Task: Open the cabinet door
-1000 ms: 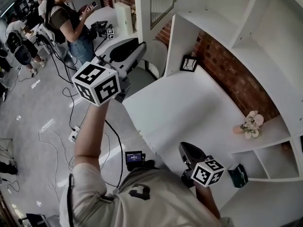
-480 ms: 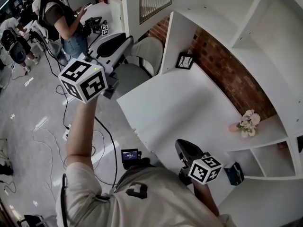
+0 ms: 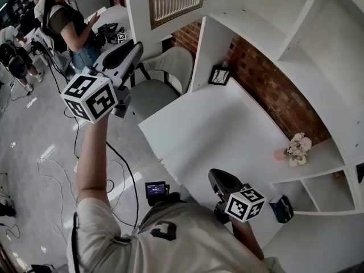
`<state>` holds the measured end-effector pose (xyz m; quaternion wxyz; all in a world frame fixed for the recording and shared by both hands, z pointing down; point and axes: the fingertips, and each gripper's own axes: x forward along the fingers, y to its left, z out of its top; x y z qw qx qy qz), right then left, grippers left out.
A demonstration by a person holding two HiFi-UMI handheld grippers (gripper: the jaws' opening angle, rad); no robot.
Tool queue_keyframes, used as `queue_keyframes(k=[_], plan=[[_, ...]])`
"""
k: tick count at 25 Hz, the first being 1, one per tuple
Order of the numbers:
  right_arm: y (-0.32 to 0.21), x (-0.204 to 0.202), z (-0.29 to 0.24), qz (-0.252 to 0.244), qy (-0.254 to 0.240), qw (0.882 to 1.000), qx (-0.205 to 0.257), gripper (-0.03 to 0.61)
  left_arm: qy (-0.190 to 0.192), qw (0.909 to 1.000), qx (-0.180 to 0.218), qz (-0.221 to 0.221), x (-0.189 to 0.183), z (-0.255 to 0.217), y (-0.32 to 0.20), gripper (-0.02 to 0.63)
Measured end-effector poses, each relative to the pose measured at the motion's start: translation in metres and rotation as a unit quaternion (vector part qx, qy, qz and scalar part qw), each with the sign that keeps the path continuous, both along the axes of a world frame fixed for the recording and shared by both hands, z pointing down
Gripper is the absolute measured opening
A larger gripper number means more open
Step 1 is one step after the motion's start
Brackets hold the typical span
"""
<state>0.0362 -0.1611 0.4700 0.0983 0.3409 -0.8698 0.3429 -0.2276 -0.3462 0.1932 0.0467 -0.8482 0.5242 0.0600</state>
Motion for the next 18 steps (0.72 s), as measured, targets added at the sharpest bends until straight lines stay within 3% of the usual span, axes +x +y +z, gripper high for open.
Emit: queue_keyframes(k=[18], plan=[[-0.002, -0.015, 0.001, 0.014, 0.009, 1.0, -0.001, 0.032, -0.001, 0.9991, -0.006, -0.043, -0.056, 0.001, -0.037, 0.075]])
